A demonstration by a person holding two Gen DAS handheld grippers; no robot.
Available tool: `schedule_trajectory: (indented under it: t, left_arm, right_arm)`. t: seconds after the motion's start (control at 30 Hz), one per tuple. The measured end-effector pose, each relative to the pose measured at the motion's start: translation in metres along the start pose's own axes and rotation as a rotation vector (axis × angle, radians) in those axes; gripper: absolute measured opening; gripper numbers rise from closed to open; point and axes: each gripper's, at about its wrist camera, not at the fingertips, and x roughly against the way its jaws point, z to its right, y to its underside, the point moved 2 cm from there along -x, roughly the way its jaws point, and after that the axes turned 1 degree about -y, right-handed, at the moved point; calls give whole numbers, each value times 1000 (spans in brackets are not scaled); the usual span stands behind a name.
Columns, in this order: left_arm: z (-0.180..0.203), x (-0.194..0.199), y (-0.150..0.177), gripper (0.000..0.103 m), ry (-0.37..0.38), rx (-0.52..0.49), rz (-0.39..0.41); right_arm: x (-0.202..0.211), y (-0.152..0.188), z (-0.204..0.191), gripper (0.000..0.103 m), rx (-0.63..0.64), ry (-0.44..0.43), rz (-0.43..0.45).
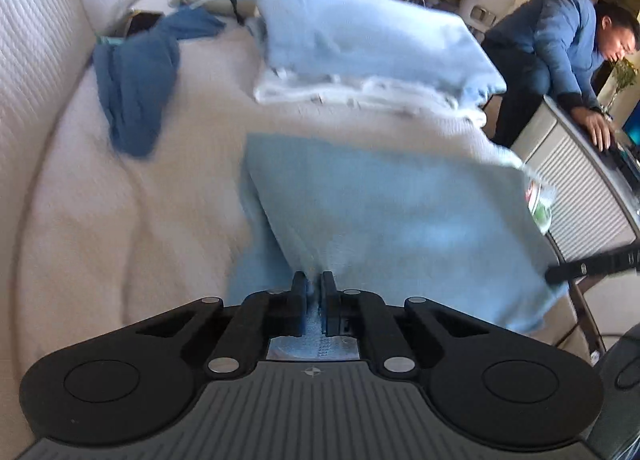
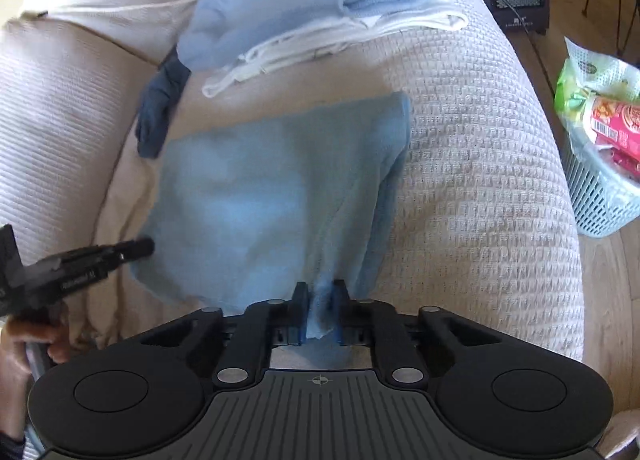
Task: Fold clothes
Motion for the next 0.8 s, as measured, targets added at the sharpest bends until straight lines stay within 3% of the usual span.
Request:
schedule_trajectory:
  t: [0.13,0.23,0.33,0.43,0.5,0.53,0.6,0.67,0.7,0.8]
  left_arm:
    - [-8,1,-18,6,-33,-29,5]
    - [-11,-23,-1,6,-45,-32,-73]
    - [-10,-45,19,18,-106,-68,-119]
    - [-15,-38,18,29,-92,-25,-114]
    - [-19,-28,12,47,-70,14,-106]
    - [-21,-22,10,50,-60,27,-81]
    - [-26,-10,2,65,-50,55,-23]
    - [-33,-4,-4,72,-42,97,34]
    - [-37,-5,-6,73,-38,124,55]
    - [-42,-21,-9,73,-27,175,68]
  right_arm:
    - [0,2,-8,8,4,-46,-18]
    - [-13,6,-15,8,48,-2,-40]
    - [-27,11,-15,8,89,76,-54]
    - [-31,12,-9,9,72,84,-64]
    - [-27,11,-7,19,57,82,-64]
    - [-22,10,-6,24,52,89,-64]
    - [-14,8,-3,52,37,99,-51]
    - [-14,6,1,63,1,93,8]
    - [-14,4,3,68,-17,91,37]
    - [-13,1,9,68,-71,82,126]
